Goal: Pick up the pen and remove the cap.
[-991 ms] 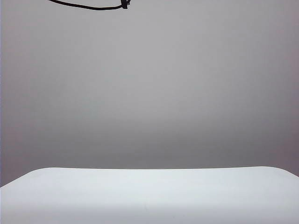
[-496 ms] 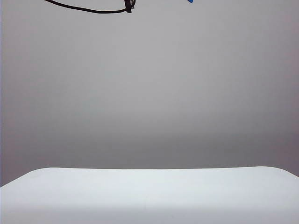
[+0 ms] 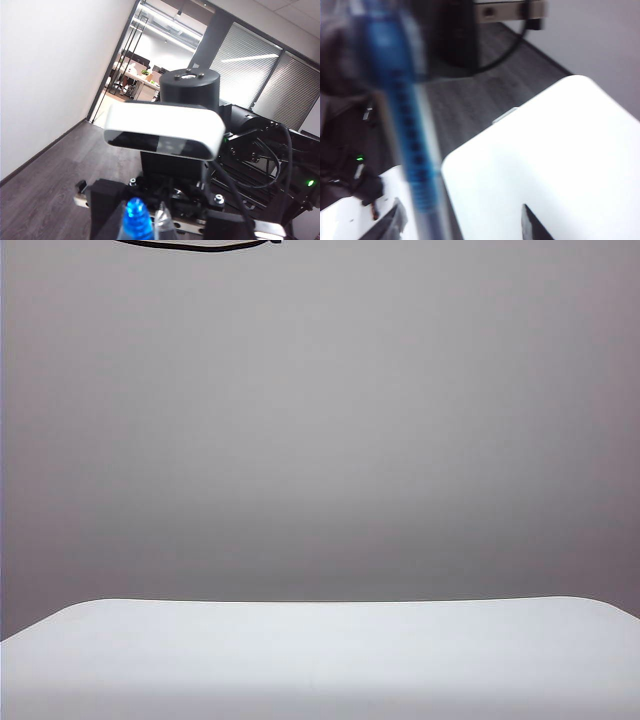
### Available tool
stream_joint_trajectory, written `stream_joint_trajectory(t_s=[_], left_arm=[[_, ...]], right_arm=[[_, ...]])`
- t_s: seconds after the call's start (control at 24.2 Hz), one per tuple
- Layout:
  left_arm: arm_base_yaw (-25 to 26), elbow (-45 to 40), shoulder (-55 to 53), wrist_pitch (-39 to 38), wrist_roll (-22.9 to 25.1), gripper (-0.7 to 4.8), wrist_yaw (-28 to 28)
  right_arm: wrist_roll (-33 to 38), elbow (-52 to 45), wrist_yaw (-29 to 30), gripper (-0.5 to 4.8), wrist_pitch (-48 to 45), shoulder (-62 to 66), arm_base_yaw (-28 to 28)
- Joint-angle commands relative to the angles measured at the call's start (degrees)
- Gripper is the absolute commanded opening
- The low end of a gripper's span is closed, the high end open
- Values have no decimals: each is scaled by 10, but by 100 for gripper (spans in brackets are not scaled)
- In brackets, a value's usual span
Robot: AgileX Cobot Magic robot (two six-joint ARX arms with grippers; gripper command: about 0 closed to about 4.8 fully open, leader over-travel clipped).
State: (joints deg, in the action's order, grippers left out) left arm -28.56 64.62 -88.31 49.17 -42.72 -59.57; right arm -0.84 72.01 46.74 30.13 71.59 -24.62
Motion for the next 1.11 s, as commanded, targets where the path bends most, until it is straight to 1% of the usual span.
stream_joint_trajectory(t_s=[0.04,0.17,0.21,0.33,0.37,0.45,0.5,0.58,0.74,0.83,1.11], left_arm=[[-1,2,1,6,-8,-5,-14],[-1,1,1,7,-9,-5,-24],[-1,2,1,6,-9,-5,-24],[-1,2,1,7,-14,-5,-22],[-1,2,1,7,-19,-5,-22],[-1,2,1,7,-27,-5,-24],[-1,2,1,7,-30,-5,-24],[-1,1,1,6,-35,-5,-29],[-1,2,1,11,-43,-5,-32],[3,2,1,17,-43,-5,-21],[11,2,1,38,-37,-5,-15]], right_arm=[[-3,3,23,268,-1,-2,0],[-3,3,25,192,-1,-2,0],[-3,3,25,147,2,-2,0],[-3,3,27,89,6,-2,0],[-3,3,30,80,6,-2,0],[-3,3,40,79,5,0,0],[-3,3,46,62,5,0,0],[-3,3,48,-6,6,4,0],[-3,3,49,-6,22,4,0],[-5,3,48,-6,37,4,0],[-42,2,43,-6,108,11,0]])
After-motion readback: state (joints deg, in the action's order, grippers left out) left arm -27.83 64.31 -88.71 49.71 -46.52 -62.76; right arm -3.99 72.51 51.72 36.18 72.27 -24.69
